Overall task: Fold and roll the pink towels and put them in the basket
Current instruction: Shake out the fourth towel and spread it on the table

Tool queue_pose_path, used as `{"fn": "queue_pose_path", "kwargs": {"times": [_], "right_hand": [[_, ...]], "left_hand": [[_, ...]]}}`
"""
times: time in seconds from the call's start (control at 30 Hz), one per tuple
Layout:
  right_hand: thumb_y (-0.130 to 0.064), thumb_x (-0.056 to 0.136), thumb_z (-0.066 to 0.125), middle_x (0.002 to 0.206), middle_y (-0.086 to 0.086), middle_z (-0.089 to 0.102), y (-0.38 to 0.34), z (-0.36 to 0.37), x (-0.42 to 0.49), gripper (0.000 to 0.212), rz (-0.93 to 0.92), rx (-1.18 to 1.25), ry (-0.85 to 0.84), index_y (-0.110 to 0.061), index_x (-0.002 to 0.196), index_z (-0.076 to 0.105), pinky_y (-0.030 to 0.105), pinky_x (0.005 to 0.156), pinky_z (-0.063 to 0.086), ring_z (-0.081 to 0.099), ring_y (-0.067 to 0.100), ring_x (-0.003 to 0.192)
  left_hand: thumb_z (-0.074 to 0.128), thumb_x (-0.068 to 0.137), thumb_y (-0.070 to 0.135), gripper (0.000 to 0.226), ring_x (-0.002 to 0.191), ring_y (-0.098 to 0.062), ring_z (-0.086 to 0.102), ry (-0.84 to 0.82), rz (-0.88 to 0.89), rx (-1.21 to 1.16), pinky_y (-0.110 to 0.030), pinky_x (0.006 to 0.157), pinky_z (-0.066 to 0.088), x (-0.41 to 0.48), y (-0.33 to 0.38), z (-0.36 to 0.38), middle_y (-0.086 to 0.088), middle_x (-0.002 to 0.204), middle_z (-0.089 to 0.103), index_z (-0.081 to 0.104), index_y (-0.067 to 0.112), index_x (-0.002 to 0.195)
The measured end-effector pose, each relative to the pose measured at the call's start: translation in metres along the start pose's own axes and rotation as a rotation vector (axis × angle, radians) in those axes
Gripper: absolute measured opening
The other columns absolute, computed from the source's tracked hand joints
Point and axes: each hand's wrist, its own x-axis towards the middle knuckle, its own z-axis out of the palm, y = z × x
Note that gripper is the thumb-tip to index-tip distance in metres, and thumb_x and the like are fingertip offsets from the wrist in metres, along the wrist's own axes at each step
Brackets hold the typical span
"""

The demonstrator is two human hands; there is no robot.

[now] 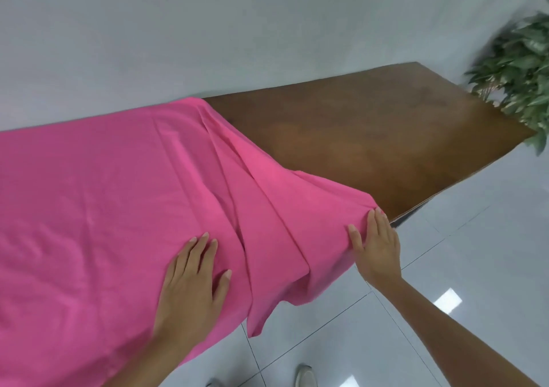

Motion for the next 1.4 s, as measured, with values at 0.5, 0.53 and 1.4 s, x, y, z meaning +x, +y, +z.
{"fn": "queue_pose_path", "kwargs": {"times": [0.5,0.53,1.4], "right_hand": [[-0.066,0.099,0.014,0.167,0.015,0.014,0.075,-0.025,0.165,0.088,-0.247,-0.141,-0.147,-0.002,0.159,0.014,0.048,0.126,0.013,0.012,0.028,0.155],[-0.066,0.099,0.014,0.168,0.015,0.013,0.079,-0.027,0.175,0.087,-0.258,-0.143,-0.158,-0.002,0.159,0.012,0.048,0.126,0.012,0.011,0.028,0.155],[-0.084,0.084,0.003,0.164,0.028,0.01,0.143,-0.034,0.159,0.114,-0.287,-0.163,-0.131,0.002,0.158,0.012,0.051,0.126,0.009,0.009,0.04,0.153]], "left_hand": [[0.031,0.1,0.061,0.068,0.149,-0.019,0.031,0.016,-0.047,0.002,-0.043,0.12,0.029,0.0,0.001,0.002,0.005,0.161,0.036,0.041,0.021,0.154],[0.031,0.101,0.062,0.068,0.15,-0.018,0.03,0.019,-0.055,0.003,-0.041,0.121,0.027,0.0,0.001,0.001,0.006,0.161,0.035,0.04,0.022,0.154],[0.031,0.101,0.063,0.065,0.151,-0.012,0.025,0.005,-0.095,0.004,-0.045,0.122,0.027,0.001,0.008,-0.001,0.014,0.163,0.029,0.034,0.029,0.157]]}}
